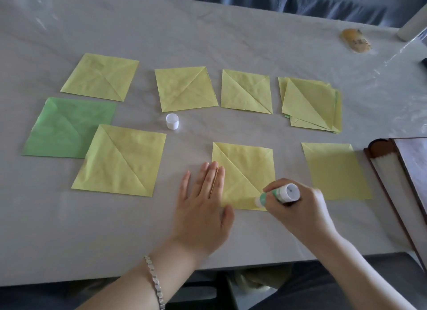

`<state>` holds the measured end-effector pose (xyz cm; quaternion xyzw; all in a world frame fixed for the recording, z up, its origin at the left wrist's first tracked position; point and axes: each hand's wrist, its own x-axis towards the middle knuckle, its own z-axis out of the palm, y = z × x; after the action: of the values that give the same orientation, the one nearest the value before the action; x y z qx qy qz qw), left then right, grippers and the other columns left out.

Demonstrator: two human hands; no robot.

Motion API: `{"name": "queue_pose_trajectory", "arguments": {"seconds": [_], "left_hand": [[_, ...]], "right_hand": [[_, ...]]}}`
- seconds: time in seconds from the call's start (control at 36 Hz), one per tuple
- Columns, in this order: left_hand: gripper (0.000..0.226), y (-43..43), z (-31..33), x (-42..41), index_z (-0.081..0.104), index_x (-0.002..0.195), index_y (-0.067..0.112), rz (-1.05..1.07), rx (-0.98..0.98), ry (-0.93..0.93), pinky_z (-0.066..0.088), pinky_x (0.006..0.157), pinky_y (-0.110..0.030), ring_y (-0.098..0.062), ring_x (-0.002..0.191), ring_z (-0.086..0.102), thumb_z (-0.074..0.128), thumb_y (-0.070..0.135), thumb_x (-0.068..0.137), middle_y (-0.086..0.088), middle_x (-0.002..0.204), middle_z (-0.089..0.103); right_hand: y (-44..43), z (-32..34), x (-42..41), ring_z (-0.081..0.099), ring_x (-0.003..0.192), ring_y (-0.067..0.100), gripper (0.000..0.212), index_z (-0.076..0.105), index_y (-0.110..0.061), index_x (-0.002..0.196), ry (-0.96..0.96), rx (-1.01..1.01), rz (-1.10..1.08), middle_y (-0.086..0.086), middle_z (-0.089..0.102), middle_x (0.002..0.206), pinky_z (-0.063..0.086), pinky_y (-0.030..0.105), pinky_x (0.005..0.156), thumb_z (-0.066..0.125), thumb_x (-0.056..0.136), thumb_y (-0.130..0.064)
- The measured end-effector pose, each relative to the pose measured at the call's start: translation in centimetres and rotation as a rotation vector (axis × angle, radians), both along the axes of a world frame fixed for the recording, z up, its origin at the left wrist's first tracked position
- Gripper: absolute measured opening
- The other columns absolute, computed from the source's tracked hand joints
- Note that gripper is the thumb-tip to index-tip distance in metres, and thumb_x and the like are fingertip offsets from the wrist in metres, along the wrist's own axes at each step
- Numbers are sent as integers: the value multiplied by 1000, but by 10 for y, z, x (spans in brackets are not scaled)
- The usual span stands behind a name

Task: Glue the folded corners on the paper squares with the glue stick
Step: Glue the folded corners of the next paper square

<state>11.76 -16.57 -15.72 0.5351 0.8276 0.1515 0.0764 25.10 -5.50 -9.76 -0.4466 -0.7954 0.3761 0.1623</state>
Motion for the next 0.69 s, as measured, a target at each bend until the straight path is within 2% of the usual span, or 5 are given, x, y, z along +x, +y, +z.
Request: {"name": "queue_pose_trajectory", "arguments": {"seconds": [0.22, 0.36, 0.53, 0.61, 0.69], "left_hand": [[67, 0, 0, 0, 49, 135, 3, 4, -9, -11, 22, 105, -47, -26, 133, 42, 37, 37, 78, -13, 140, 48], [65, 5, 3, -2, 54, 129, 4, 25, 0, -18, 22, 102, -45, -22, 128, 36, 39, 36, 74, -12, 133, 55], [41, 40, 27, -20, 64, 102, 11, 101, 100, -54, 34, 88, -37, -30, 92, 60, 38, 29, 76, -7, 98, 62], [33, 69, 42, -30, 57, 119, 17, 38, 54, -60, 31, 95, -35, -24, 113, 48, 41, 17, 89, 0, 119, 52], [31, 97, 46, -38, 48, 128, 22, -114, -20, -59, 21, 97, -28, -17, 122, 33, 40, 25, 98, 6, 133, 40]], "right_hand": [[15, -2, 7, 54, 56, 2, 24, 62, -28, 62, 10, 82, -84, -7, 61, 54, 39, 10, 47, 70, 70, -7], [18, 1, 11, 57, 64, 3, 7, 61, -33, 69, 216, 232, -203, -14, 63, 66, 40, 8, 52, 58, 65, -38], [29, 4, 7, 61, 58, 13, 30, 62, -41, 95, 274, 176, -180, -8, 67, 71, 49, 18, 54, 69, 81, -15], [35, 3, 14, 64, 58, 9, 50, 57, -58, 96, 273, 152, -123, -6, 69, 74, 52, 21, 59, 67, 82, -11], [43, 2, 29, 64, 72, 12, 51, 55, -56, 96, 190, 192, -75, -7, 68, 83, 49, 22, 64, 66, 82, -9]]}}
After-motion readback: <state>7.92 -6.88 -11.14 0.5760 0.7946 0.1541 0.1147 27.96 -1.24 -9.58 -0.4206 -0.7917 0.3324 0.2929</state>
